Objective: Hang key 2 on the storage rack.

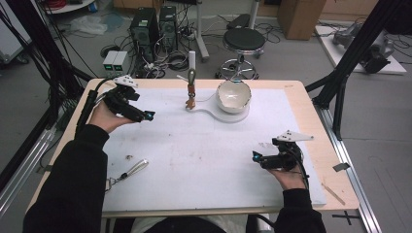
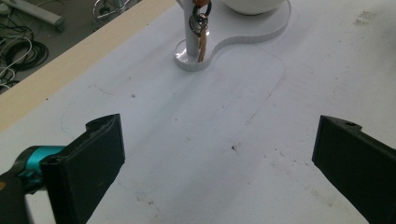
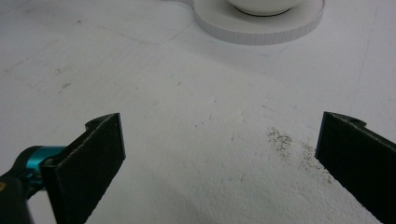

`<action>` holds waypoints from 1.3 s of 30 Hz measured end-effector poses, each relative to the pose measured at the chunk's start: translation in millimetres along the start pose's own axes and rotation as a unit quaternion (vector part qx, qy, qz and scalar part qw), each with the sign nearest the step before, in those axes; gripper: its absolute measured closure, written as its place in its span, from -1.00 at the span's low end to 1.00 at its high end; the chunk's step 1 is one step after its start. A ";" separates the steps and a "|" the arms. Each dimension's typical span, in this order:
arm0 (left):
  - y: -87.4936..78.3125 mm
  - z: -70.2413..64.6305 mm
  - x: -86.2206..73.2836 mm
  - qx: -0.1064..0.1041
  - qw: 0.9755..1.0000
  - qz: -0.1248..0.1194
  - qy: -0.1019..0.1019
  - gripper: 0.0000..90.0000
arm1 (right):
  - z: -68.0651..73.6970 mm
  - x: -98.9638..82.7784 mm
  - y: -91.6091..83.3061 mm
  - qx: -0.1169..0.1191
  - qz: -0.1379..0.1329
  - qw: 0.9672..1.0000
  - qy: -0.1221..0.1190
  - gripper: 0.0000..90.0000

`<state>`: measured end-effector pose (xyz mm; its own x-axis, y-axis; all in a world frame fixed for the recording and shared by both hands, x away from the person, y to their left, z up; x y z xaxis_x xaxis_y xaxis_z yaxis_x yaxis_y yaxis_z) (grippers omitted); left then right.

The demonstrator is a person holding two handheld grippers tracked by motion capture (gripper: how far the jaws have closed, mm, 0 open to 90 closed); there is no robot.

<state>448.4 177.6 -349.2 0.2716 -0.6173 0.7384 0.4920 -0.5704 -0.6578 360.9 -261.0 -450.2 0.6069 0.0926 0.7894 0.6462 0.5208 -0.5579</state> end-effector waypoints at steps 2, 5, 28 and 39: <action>-1.7 -1.5 -3.3 0.002 1.000 0.000 -0.002 -0.93 | -0.1 0.0 -0.1 0.000 0.000 1.000 0.000 -0.99; -4.7 -4.2 -8.5 0.004 1.000 0.002 0.001 -0.93 | -0.2 -0.2 -0.2 -0.001 0.001 1.000 0.000 -0.99; -13.4 -35.8 -64.5 -0.008 1.000 0.016 -0.012 -0.93 | 0.2 -0.7 0.5 -0.002 0.004 1.000 -0.002 -0.99; -9.9 -55.6 -78.6 -0.024 0.999 0.026 -0.002 -0.93 | -0.3 -0.5 0.1 -0.002 0.002 1.000 -0.004 -0.99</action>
Point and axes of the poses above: each handheld gripper's, and its own axes: y roughly forward along the jaws, x roughly out of its top, z roughly to its left, the point moved 6 cm from there along y, roughly forward along the jaws, and after that the axes turned 11 degrees about y, right-handed, at the moved point
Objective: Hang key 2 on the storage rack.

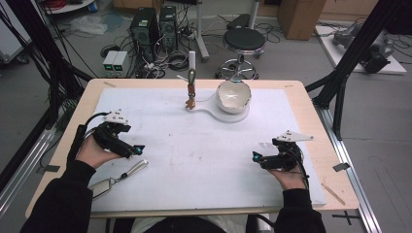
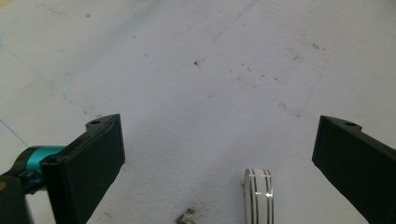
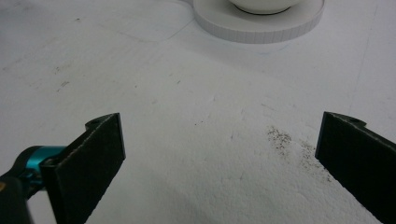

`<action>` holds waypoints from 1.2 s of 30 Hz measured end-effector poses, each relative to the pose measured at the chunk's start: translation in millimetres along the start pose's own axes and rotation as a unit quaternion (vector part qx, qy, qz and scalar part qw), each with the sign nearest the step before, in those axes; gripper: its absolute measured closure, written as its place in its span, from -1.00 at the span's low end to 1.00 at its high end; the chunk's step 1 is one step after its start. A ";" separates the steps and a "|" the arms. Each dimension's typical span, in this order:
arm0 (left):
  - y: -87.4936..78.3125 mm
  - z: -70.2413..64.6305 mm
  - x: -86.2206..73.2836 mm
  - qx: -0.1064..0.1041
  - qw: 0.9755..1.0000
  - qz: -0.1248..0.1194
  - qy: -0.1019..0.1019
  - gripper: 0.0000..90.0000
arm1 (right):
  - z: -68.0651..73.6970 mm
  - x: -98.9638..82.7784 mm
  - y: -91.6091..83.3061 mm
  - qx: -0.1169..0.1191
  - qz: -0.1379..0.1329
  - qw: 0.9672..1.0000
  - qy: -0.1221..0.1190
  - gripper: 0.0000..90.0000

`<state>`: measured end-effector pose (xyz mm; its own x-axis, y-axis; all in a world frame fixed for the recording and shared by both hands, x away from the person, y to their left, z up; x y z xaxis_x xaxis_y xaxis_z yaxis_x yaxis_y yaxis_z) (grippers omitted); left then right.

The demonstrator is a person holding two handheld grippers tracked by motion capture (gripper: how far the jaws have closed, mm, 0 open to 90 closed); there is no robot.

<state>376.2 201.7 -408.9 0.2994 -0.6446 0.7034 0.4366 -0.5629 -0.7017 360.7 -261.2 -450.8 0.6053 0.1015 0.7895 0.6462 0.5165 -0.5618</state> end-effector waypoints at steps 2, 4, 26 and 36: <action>0.0 -2.6 -2.8 0.002 1.000 -0.001 0.001 -0.93 | 0.2 -0.1 0.1 0.000 0.001 1.000 0.000 -0.99; 0.6 -6.1 -6.0 0.000 1.000 -0.005 -0.002 -0.93 | 0.7 -0.3 0.3 0.001 0.002 1.000 0.001 -0.99; 23.5 -40.7 -42.6 -0.052 0.998 0.047 0.000 -0.89 | 1.0 -0.7 0.7 -0.001 0.004 1.000 -0.001 -0.99; 29.8 -45.7 -46.6 -0.046 0.996 0.071 0.014 -0.46 | 1.4 -0.9 0.3 0.000 0.004 1.000 -0.002 -0.99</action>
Point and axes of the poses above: each handheld gripper's, and its own axes: y roughly forward along the jaws, x roughly out of its top, z roughly to its left, the point moved 6 cm from there along y, roughly forward along the jaws, and after that the axes turned 11 degrees about y, right-handed, at the moved point
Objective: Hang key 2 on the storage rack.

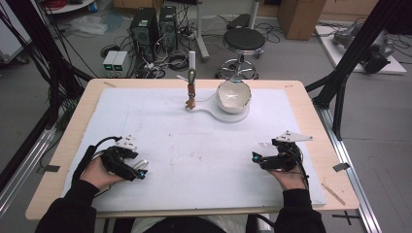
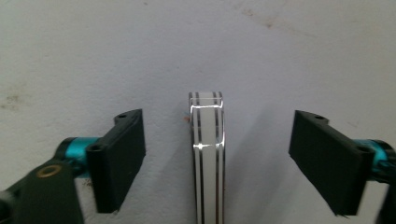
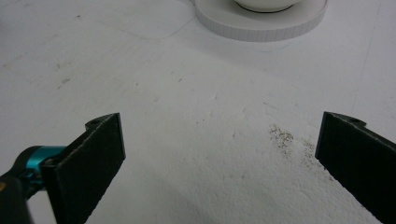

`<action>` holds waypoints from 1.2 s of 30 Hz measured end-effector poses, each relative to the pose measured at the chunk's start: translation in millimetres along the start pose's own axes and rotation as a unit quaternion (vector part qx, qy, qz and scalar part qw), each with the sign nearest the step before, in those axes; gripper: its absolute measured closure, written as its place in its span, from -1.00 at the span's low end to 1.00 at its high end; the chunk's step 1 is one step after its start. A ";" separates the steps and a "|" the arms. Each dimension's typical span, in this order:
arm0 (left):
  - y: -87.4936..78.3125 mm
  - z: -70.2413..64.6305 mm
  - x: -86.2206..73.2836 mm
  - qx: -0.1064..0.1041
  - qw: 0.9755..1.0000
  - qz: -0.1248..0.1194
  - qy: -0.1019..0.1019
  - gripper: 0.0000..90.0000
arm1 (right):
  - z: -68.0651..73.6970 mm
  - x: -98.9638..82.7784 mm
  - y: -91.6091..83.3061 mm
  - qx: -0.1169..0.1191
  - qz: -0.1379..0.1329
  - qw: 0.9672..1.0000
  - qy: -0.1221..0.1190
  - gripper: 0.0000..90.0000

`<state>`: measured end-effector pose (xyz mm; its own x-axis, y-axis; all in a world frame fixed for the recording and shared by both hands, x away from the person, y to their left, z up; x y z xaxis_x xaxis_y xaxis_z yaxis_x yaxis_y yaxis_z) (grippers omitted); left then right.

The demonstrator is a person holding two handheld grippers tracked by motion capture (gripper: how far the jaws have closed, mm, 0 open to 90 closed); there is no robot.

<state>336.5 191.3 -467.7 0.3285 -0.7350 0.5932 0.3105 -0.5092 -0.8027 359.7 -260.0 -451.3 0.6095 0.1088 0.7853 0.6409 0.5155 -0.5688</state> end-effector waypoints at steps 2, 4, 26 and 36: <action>1.9 -0.4 -1.3 -0.008 1.000 0.009 -0.001 -0.36 | 0.0 0.0 -0.1 0.000 0.000 1.000 -0.001 -0.99; 2.7 -1.1 -1.4 -0.011 1.000 0.010 -0.001 -0.27 | -0.3 0.2 -0.3 -0.001 -0.001 1.000 0.000 -0.99; 5.1 1.6 -4.0 0.013 1.000 0.022 0.001 0.64 | -0.5 0.3 -0.1 -0.001 -0.002 1.000 -0.001 -0.99; -2.7 6.5 -4.5 0.009 1.000 0.008 -0.012 0.64 | -0.3 0.0 -0.1 0.000 0.000 1.000 0.001 -0.99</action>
Point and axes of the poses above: each handheld gripper's, and its own axes: y roughly forward along the jaws, x roughly out of its top, z roughly to its left, the point moved 6 cm from there along y, roughly forward along the jaws, and after that the axes turned 11 degrees about y, right-handed, at the moved point
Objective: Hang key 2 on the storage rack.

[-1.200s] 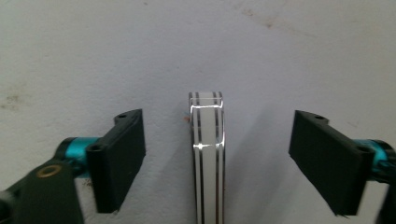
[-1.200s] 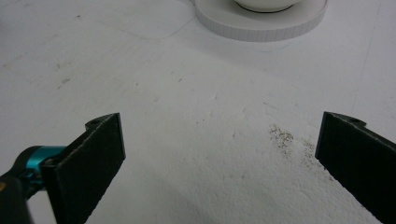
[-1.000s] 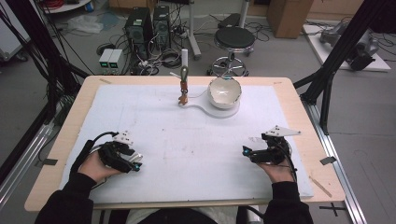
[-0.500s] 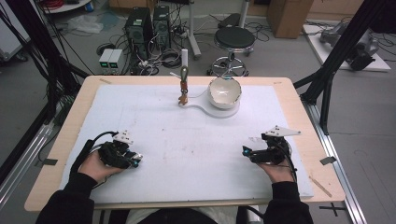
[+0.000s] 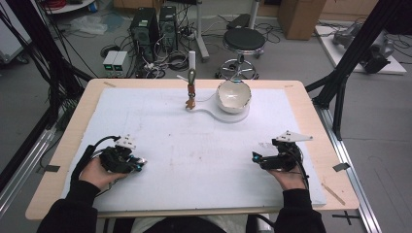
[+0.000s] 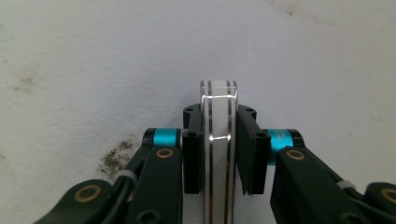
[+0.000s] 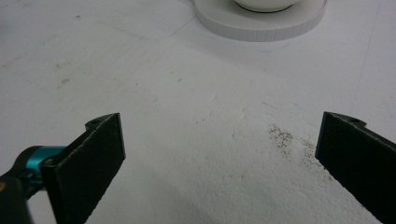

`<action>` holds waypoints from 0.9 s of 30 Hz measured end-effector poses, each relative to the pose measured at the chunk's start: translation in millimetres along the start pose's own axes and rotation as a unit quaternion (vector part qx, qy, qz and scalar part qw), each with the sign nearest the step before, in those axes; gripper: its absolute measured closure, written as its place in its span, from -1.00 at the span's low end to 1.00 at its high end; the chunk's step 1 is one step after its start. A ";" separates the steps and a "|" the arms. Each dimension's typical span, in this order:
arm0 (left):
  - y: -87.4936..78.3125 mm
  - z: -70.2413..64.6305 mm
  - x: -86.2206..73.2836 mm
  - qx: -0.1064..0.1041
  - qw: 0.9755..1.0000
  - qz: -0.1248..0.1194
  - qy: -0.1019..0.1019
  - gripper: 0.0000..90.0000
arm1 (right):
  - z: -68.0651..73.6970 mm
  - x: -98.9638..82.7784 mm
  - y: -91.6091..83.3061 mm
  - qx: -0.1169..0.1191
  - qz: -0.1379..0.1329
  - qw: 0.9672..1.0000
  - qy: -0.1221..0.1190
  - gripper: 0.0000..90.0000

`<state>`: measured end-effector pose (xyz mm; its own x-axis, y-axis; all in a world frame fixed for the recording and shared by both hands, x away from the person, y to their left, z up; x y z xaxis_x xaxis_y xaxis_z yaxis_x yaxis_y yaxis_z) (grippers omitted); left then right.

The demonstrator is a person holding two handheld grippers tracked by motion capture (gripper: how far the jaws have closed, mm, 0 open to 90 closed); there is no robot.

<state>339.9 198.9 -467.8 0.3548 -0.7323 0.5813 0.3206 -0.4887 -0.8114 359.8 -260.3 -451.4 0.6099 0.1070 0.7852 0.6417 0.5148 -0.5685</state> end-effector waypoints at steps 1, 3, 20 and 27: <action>-1.7 0.9 0.6 0.005 1.000 -0.003 -0.001 0.64 | 0.0 0.0 0.1 0.000 0.000 1.000 0.000 -0.99; -5.8 2.6 1.8 0.004 1.000 -0.002 -0.004 0.64 | 0.1 -0.2 0.3 0.000 0.001 1.000 0.000 -0.99; -60.3 26.2 33.1 0.049 0.998 -0.025 0.013 0.64 | 0.4 -0.7 1.3 0.001 0.005 1.000 -0.001 -0.99; -66.7 37.0 40.3 0.056 0.998 -0.020 0.011 0.64 | 0.8 -1.2 2.0 -0.001 0.007 1.000 -0.003 -0.99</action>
<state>365.4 219.5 -388.0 0.3204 -0.7246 0.6101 0.4308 -0.4621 -0.7752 360.0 -258.7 -453.3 0.6156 0.1194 0.7790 0.6339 0.5122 -0.5795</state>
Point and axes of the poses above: each handheld gripper's, and its own axes: y roughly forward along the jaws, x roughly out of its top, z roughly to its left, the point moved 6 cm from there along y, roughly forward along the jaws, and after that the axes turned 11 degrees about y, right-handed, at the moved point
